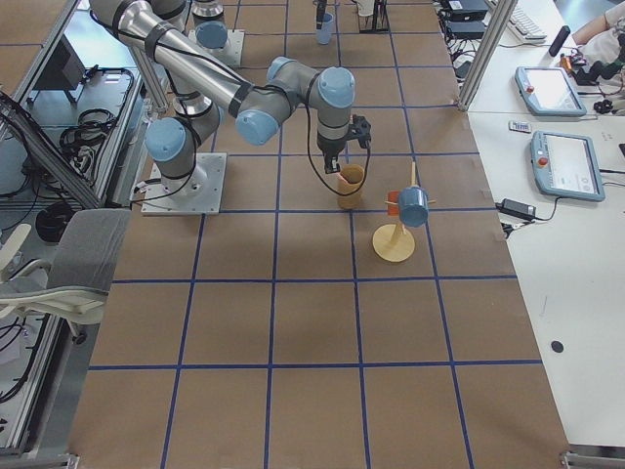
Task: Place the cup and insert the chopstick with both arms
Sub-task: 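Reach the left gripper down and grasp the light blue cup, then move the blue cup to table center with left gripper while right lifts chopstick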
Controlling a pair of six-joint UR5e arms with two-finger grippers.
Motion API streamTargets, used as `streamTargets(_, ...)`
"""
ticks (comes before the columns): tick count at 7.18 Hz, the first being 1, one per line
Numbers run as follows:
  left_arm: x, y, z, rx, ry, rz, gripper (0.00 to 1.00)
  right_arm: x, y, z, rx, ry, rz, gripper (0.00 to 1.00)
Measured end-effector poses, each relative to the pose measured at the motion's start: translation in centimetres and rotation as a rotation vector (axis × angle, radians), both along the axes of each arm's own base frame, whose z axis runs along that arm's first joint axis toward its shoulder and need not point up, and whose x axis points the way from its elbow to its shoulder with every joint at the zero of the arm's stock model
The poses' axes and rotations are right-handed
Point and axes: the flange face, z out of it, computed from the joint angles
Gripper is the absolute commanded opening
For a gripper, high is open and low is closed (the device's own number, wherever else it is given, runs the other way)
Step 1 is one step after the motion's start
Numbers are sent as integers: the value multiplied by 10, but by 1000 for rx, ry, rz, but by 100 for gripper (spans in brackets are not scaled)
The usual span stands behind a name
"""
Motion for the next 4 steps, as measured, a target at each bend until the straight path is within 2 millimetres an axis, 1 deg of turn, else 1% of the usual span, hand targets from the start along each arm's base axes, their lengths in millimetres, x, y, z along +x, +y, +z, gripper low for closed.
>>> streamTargets(1,0,0,-2,3,1,-6,0,0,0,1,-3,0,1,7)
streamTargets(2,0,-1,-3,5,1,-11,0,0,-2,6,-11,2,2,6)
streamTargets(3,1,-1,-2,4,0,-16,0,-1,-5,17,-14,2,2,5)
streamTargets(4,1,-2,-1,3,-6,-22,0,-1,-8,34,-2,-7,-4,4)
